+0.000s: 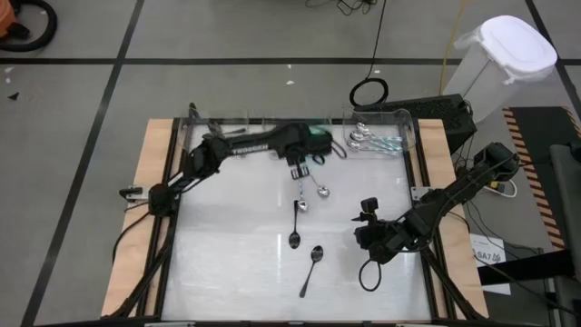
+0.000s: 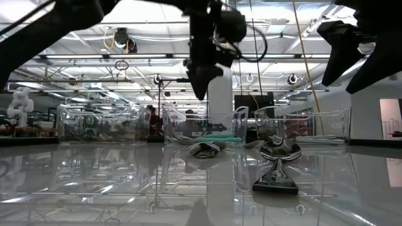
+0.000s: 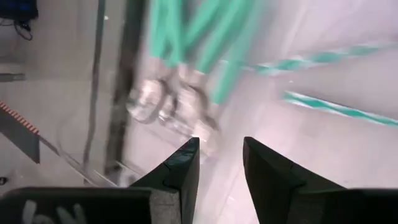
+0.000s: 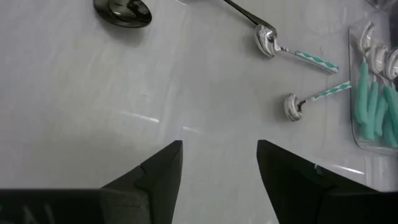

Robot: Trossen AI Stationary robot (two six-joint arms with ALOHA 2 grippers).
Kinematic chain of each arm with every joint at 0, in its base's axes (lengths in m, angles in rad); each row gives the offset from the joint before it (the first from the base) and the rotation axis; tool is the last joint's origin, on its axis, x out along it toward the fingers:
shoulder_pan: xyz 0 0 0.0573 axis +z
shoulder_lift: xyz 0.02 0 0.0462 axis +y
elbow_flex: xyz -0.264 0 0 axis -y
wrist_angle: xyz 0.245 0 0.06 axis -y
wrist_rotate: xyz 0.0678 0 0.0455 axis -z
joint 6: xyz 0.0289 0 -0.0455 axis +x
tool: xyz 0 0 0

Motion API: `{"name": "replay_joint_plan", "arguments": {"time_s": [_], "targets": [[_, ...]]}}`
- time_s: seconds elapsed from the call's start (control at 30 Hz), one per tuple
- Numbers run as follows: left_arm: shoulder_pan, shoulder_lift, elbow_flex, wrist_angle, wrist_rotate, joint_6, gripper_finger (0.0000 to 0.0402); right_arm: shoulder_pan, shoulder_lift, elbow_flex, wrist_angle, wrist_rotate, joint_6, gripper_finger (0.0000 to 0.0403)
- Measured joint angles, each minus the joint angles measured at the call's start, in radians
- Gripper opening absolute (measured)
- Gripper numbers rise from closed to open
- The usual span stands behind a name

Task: Sort silverware by color (type)
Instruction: Put the black spoon into the left transparent bin

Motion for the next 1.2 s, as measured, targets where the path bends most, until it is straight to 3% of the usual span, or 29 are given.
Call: {"name": "replay_joint_plan", "arguments": {"time_s": [0.27,0.37,0.5,0.6,0.9,1.03,1.2], "targets": [[-0.186,-0.025,0.001,-0.044,-0.005,-0.146,0.0125,0.0,0.0,0.0,0.003,-0.004,0.011,0.0201],[-0.257,-0.025,0.001,-0.098,-0.005,-0.268,0.0125,0.0,0.0,0.0,0.003,-0.007,0.027,0.0201],[-0.372,-0.025,0.0,-0.131,-0.112,-0.436,0.0125,0.0,0.0,0.0,0.004,-0.009,0.054,0.0201],[-0.469,-0.025,0.0,-0.133,-0.193,-0.457,0.0125,0.0,0.0,0.0,0.023,-0.01,0.057,0.0201],[-0.638,-0.025,0.0,-0.082,-0.247,-0.507,0.0125,0.001,0.0,0.0,0.16,-0.11,0.061,0.0201],[-0.676,-0.025,-0.007,-0.051,-0.288,-0.517,0.0124,0.001,0.0,0.0,0.185,-0.14,0.096,0.0201],[-0.679,-0.024,-0.123,0.078,-0.318,-0.521,0.0124,0.001,0.0,0.0,0.183,-0.154,0.165,0.0201]]}}
